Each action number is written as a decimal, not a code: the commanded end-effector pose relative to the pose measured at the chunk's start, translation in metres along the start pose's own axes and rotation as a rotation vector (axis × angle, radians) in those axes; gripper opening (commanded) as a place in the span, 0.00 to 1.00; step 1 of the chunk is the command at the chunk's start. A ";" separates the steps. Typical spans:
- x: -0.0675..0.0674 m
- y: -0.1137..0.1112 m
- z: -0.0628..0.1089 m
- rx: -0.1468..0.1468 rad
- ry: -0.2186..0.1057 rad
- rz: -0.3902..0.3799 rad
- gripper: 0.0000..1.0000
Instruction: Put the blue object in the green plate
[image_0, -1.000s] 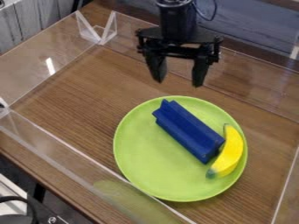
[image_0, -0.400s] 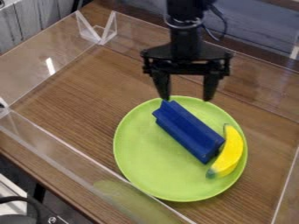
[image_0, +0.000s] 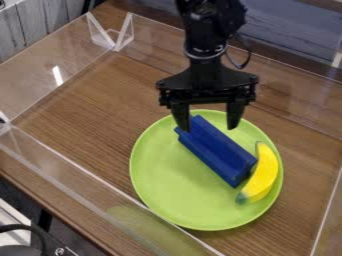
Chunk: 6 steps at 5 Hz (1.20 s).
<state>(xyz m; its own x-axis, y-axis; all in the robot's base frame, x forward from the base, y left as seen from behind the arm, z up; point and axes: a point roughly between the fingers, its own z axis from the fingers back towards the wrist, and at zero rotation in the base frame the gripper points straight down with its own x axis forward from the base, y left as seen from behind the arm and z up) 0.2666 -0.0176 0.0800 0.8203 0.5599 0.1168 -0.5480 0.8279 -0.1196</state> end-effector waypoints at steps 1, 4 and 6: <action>0.011 -0.004 -0.005 -0.008 -0.036 0.087 1.00; 0.003 -0.004 -0.021 -0.004 -0.034 0.090 1.00; -0.001 -0.026 -0.029 0.017 -0.049 0.221 1.00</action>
<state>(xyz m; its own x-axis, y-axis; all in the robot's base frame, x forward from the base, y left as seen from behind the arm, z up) 0.2802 -0.0374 0.0478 0.6714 0.7309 0.1222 -0.7227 0.6823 -0.1100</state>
